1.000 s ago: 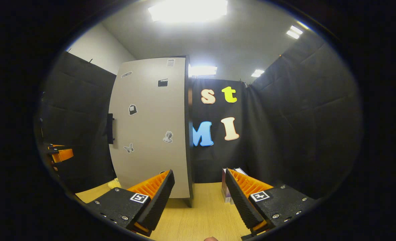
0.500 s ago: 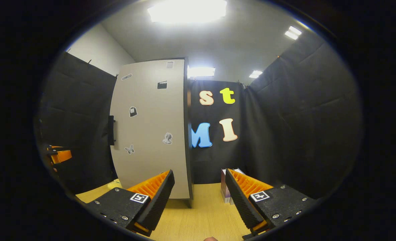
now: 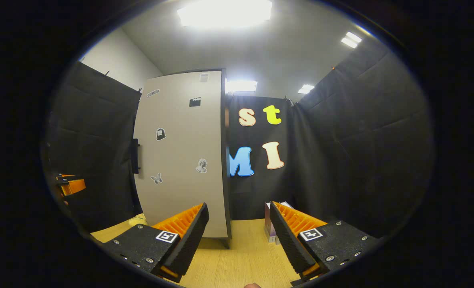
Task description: Open the cabinet door with the right hand, grasp the bottle in the cabinet with the left hand and place it on the coaster, then close the cabinet door with the right hand.
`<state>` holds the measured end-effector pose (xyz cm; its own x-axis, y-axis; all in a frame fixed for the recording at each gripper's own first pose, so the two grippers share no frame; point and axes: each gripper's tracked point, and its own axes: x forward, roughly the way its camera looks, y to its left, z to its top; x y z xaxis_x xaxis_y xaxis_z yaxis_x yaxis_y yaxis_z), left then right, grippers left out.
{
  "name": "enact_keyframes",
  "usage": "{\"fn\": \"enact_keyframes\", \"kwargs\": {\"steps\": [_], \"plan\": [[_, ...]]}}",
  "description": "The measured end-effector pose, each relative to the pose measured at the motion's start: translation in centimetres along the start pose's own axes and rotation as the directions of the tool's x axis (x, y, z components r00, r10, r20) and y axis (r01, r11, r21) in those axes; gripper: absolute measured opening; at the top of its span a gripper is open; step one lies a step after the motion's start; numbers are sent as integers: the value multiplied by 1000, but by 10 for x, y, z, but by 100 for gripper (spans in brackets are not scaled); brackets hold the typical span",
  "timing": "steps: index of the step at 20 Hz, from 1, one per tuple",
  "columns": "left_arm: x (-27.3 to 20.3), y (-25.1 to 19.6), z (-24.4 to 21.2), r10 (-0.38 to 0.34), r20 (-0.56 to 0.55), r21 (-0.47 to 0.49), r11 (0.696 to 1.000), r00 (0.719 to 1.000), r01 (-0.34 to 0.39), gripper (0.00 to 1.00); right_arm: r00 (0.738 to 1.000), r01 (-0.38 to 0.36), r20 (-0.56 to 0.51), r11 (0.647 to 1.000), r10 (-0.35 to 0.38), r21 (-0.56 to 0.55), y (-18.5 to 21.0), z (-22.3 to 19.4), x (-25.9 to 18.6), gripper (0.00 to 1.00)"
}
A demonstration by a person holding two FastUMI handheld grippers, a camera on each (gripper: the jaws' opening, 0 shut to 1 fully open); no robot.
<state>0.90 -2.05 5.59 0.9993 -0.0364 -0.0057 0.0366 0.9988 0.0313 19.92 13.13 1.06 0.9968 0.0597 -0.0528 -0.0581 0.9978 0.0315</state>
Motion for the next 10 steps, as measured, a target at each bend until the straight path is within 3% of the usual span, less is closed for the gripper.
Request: {"fn": "enact_keyframes", "kwargs": {"steps": [4, 5, 7, 10], "plan": [[0, 3, -1, 4, 1, -6, 1000, 1000, -4, 73, 1000, -2, 0, 1000, 2, 1, 3, 0, 2, 94], [0, 3, -2, 6, 2, -8, 1000, 1000, -6, 83, 1000, -5, -1, 1000, 5, -3, 4, 1, 2, 94], [-2, 4, -4, 4, 0, -12, 1000, 1000, -4, 72, 1000, -3, -2, 1000, 3, -12, 5, 1, 3, 94], [0, 8, -3, 4, 0, -7, 1000, 1000, -4, 75, 1000, -5, 8, 1000, 5, 2, 9, 3, 5, 94]]}}
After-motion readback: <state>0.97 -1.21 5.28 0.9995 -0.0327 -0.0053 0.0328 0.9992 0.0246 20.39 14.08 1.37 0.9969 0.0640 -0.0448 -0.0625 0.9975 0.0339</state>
